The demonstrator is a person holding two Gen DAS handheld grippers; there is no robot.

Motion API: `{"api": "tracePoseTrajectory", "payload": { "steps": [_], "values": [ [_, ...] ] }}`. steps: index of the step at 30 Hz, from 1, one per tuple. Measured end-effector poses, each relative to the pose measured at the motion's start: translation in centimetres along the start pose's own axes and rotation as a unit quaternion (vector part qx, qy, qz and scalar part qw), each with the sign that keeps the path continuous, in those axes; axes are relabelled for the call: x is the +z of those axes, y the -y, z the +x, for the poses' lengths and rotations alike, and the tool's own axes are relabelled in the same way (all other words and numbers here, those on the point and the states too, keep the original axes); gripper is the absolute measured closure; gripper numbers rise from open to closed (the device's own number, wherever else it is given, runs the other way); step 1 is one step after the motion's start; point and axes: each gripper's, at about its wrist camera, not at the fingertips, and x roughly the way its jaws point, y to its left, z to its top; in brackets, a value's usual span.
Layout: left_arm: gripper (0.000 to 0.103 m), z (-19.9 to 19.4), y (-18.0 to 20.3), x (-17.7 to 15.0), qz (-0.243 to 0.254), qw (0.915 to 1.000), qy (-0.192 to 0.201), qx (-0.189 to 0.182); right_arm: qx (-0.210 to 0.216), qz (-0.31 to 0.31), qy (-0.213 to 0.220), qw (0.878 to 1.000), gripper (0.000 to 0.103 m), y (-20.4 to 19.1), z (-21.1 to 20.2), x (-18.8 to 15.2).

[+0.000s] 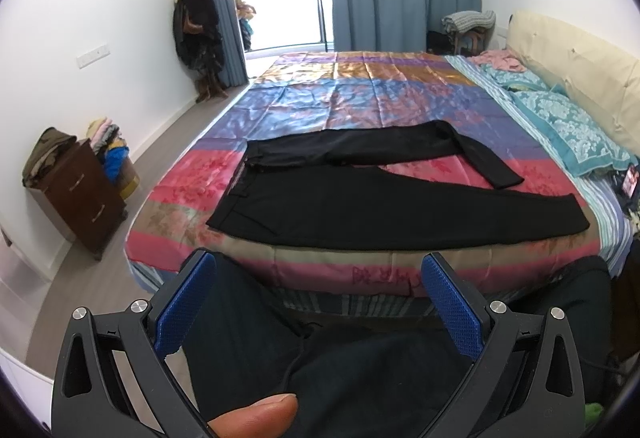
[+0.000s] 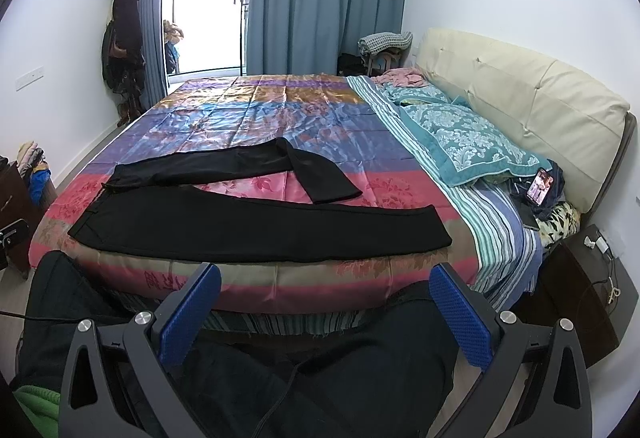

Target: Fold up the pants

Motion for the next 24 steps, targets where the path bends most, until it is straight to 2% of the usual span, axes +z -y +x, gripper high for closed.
{"api": "tracePoseTrajectory", "payload": {
  "steps": [24],
  "values": [
    [0.000,-0.14,-0.35,-0.23,0.005,0.9998,0.000,0.017,0.002,0.007,-0.010,1.000,0.000,0.39,0.65,-0.12]
  ]
}}
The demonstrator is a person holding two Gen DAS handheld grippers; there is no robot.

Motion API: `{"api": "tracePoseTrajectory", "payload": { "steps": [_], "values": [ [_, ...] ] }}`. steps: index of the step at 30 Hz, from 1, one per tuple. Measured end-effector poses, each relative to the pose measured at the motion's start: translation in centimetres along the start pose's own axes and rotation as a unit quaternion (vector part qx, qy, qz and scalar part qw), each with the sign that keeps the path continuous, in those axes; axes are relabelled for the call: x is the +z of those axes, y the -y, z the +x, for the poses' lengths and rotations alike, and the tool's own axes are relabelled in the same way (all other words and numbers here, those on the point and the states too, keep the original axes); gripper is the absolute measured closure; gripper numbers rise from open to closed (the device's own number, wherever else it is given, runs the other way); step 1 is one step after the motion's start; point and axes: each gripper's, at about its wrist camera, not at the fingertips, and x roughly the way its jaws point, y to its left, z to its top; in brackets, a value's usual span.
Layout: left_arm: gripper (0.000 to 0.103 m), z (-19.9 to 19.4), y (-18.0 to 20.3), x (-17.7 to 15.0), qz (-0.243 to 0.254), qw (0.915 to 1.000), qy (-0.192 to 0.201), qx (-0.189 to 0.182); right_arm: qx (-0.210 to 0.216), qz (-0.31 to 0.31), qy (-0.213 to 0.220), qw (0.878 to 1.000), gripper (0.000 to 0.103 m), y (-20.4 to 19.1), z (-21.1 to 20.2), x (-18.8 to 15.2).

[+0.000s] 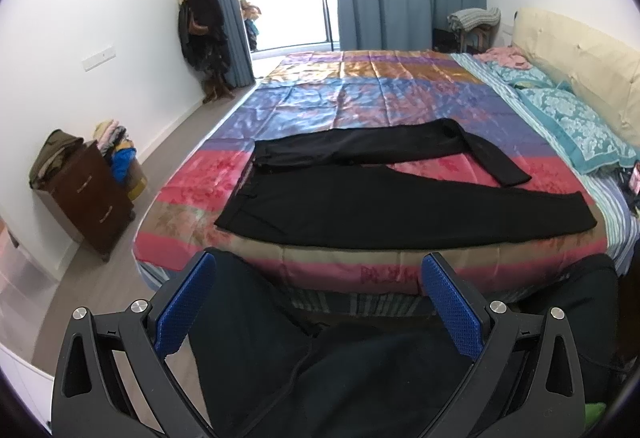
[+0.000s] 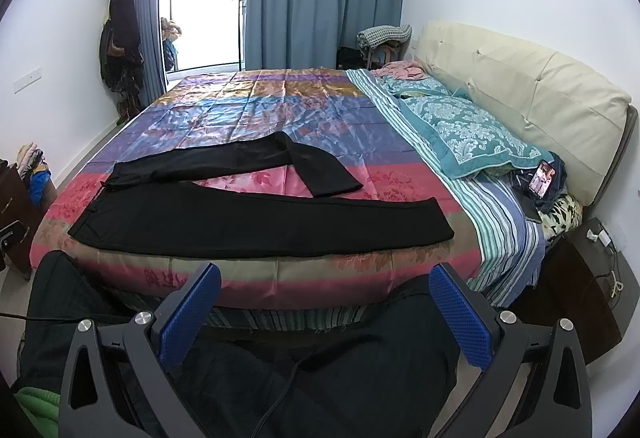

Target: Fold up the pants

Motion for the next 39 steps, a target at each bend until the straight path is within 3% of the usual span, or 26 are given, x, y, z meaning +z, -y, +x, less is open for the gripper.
{"api": "tracePoseTrajectory", "payload": {
  "steps": [14,21,26,39],
  "values": [
    [0.000,-0.2,1.2,0.0,0.019,0.9998,0.003,0.003,0.021,0.000,-0.011,1.000,0.000,-0.3,0.6,0.0],
    [0.000,0.3,1.1,0.1,0.017,0.9998,-0.014,-0.003,0.035,-0.011,-0.014,0.999,0.000,-0.8,0.8,0.4],
    [0.000,0.3,1.4,0.1,0.023,0.9996,-0.017,-0.007,-0.006,-0.013,-0.022,1.000,0.000,-0.8,1.1,0.4],
    [0.000,0.4,1.2,-0.1,0.015,0.9996,-0.022,-0.005,-0.020,-0.011,-0.028,0.999,0.000,-0.3,1.2,0.4]
  ]
}}
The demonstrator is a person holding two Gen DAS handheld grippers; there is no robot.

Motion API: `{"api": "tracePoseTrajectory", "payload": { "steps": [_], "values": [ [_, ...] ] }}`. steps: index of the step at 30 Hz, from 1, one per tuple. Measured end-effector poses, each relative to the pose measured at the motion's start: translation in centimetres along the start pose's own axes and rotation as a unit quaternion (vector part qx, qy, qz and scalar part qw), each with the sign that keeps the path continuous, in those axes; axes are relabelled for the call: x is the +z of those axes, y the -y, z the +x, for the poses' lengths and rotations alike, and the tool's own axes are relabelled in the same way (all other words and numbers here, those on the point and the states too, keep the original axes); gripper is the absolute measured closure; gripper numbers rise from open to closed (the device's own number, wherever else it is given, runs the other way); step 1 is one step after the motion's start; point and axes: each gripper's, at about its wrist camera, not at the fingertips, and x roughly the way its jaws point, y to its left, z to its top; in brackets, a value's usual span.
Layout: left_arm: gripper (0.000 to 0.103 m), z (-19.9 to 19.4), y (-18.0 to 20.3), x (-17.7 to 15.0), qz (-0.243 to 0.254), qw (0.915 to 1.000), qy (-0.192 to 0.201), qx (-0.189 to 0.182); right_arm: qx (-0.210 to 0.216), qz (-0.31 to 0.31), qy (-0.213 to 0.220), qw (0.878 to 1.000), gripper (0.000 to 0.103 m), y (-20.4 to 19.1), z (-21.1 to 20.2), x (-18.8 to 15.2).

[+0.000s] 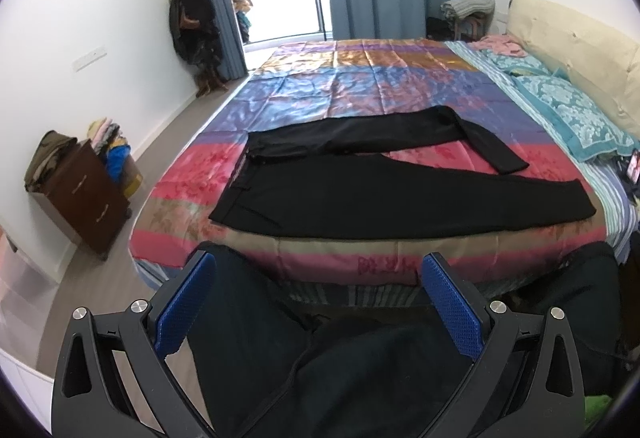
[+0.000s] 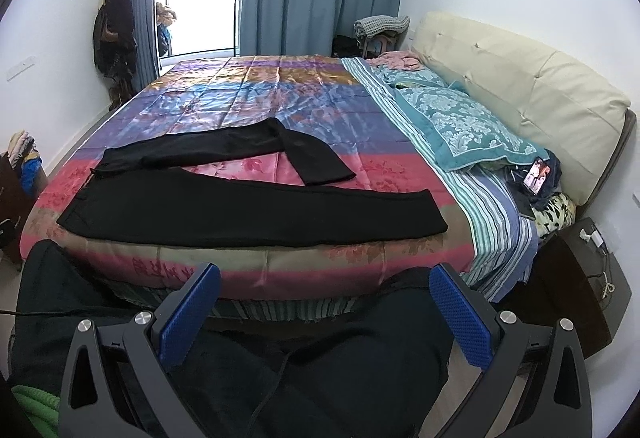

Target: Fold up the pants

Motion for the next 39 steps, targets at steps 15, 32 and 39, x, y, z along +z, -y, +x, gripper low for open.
{"api": "tracePoseTrajectory", "payload": {
  "steps": [15,32,39],
  "values": [
    [0.000,0.7,-0.1,-0.3,-0.001,0.9999,-0.011,0.007,-0.017,-0.002,-0.005,1.000,0.000,0.1,0.3,-0.1],
    [0.000,1.2,-0.1,-0.6,0.007,0.9998,-0.018,0.004,-0.018,-0.001,-0.006,1.000,0.000,0.0,0.4,-0.2],
    [0.000,0.7,0.6,-0.2,0.021,0.9997,0.000,-0.013,-0.011,-0.002,0.006,1.000,0.000,0.2,0.1,-0.1]
  ]
}}
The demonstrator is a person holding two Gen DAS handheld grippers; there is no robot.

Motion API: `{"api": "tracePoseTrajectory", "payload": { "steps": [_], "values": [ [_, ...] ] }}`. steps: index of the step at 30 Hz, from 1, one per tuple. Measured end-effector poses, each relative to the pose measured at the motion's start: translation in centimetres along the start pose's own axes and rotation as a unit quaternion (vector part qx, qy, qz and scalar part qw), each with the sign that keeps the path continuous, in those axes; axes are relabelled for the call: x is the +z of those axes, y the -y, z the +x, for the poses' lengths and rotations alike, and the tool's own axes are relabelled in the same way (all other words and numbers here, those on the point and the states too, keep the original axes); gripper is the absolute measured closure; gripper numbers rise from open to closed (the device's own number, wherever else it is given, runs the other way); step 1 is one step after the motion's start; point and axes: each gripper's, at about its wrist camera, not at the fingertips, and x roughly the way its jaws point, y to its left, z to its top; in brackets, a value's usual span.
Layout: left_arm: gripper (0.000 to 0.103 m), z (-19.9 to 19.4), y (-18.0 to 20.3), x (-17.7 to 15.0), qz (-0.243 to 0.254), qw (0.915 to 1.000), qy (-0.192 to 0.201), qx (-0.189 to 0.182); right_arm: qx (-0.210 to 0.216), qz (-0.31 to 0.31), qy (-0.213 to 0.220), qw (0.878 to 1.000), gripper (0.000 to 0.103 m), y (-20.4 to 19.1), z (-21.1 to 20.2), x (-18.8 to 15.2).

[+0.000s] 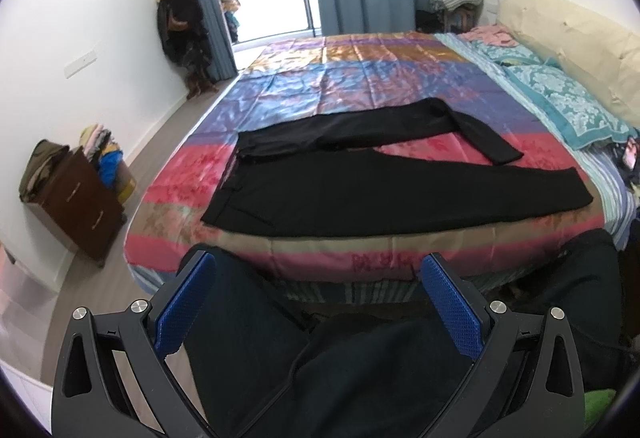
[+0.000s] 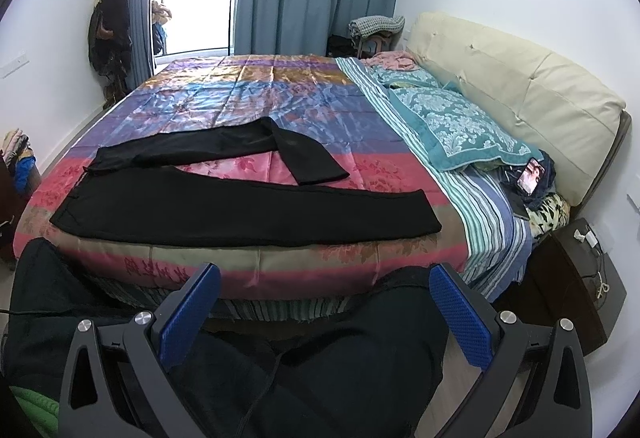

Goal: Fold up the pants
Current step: 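Move the right tool down to the end of the folded pant leg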

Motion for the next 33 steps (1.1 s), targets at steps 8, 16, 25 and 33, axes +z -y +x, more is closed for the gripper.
{"api": "tracePoseTrajectory", "payload": {
  "steps": [8,16,25,33],
  "values": [
    [0.000,1.6,1.3,2.1,0.013,0.9997,-0.009,-0.018,0.047,0.029,0.043,0.998,0.000,1.4,-0.6,0.6],
    [0.000,1.6,2.3,8.7,-0.010,0.9966,0.046,-0.067,0.080,0.053,0.037,0.995,0.000,2.7,2.4,0.5],
    [0.000,9.1,4.8,10.7,-0.016,0.9977,0.019,-0.063,0.156,0.010,-0.002,0.988,0.003,1.0,19.0,6.2],
    [0.001,15.0,4.4,9.9,-0.042,0.9966,-0.052,-0.048,0.152,-0.054,-0.096,0.982,0.020,-0.2,34.8,9.5]
  ]
}}
